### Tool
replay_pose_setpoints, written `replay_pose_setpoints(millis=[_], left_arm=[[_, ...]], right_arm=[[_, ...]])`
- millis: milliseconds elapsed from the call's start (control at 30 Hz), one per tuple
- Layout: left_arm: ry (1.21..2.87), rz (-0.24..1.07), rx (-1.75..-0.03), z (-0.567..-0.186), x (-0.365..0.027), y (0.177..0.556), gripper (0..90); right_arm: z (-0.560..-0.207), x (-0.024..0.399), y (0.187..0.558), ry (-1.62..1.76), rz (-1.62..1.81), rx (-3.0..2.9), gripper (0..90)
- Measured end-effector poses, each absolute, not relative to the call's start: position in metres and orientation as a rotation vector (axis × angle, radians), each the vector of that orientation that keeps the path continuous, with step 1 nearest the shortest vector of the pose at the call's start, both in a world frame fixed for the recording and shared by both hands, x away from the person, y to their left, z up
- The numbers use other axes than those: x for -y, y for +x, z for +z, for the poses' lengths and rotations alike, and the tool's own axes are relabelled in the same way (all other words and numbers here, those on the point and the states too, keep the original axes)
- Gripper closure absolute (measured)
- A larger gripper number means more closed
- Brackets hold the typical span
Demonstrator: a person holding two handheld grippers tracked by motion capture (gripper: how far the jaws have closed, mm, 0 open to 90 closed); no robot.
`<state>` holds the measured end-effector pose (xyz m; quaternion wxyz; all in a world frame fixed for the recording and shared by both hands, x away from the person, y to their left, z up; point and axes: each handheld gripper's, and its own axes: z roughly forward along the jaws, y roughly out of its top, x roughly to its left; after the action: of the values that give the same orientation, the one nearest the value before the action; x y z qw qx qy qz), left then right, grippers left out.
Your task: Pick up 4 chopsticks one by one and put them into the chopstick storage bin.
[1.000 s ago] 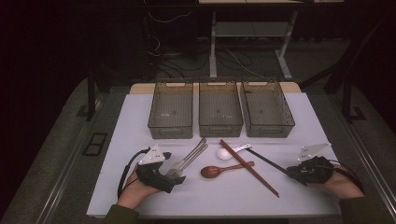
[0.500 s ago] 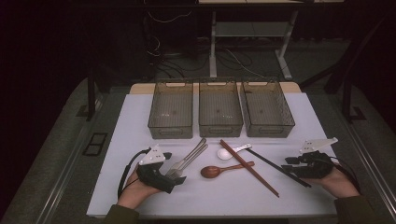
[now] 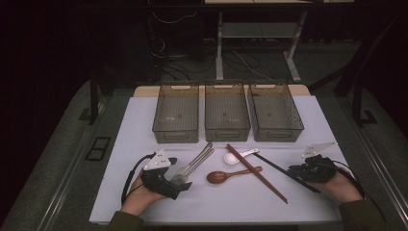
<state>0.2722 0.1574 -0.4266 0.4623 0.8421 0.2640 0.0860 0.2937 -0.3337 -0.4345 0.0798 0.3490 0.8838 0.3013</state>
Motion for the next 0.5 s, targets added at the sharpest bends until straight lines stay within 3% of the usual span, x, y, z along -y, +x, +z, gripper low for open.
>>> replay_pose_setpoints(millis=[500], left_arm=[[2.073,0.208,-0.646,-0.4267,-0.1573,0.2721,0.0]], right_arm=[[-0.4357,0.3335,0.2941,1.02,0.889,-2.644,79.2]])
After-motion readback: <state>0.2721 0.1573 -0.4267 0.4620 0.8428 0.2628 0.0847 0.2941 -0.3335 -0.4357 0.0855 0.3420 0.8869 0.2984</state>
